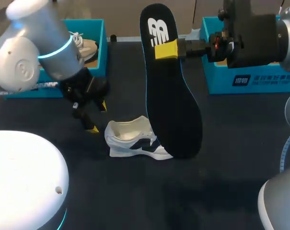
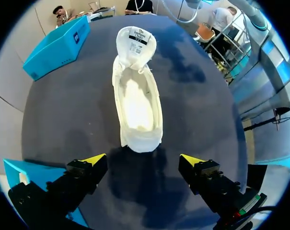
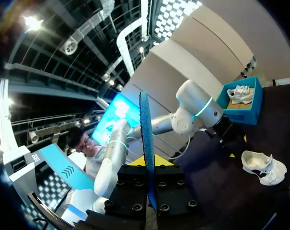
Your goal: Take the shoe out of the shoebox, open the shoe tongue, remove and reinsert the insole, then place the shoe into the shoebox
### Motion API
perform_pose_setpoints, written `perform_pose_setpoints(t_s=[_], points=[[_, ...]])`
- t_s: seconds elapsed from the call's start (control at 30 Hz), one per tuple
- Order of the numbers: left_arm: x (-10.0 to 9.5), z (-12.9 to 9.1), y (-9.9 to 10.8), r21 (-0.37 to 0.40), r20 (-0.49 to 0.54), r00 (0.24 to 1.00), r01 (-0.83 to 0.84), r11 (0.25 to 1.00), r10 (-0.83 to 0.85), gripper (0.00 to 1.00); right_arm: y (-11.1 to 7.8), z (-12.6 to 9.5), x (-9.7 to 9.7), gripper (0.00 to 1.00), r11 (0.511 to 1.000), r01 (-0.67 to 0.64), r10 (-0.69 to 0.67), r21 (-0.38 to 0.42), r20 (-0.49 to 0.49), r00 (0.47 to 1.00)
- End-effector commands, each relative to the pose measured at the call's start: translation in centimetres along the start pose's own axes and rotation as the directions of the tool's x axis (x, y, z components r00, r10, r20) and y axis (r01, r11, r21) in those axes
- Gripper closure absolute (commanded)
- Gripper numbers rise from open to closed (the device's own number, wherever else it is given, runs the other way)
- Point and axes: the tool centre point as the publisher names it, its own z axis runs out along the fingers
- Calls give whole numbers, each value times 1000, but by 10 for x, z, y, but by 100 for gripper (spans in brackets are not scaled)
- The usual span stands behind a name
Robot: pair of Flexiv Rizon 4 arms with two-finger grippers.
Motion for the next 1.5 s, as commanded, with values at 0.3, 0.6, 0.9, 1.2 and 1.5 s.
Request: perform_pose_setpoints(t_s=[0.3, 0.6, 0.9, 1.2, 1.5], points=[[5, -11, -11, -96, 4, 999, 41, 995, -41, 0, -8, 4, 6, 100, 981, -1, 2, -196, 4, 1000], [13, -9, -33, -95, -22, 998, 48, 994, -51, 0, -8, 4, 6, 100, 981, -1, 2, -196, 4, 1000], [10, 0, -72, -114, -43, 997, 59, 992, -65, 0, -8, 4, 6, 100, 981, -1, 2, -196, 4, 1000], [9, 9, -76, -135, -48, 996, 62, 989, -69, 0, -8, 4, 6, 100, 981, -1, 2, -196, 4, 1000], [7, 15, -78, -154, -40, 996, 77, 985, -84, 0, -8, 4, 6, 100, 981, -1, 2, -196, 4, 1000]])
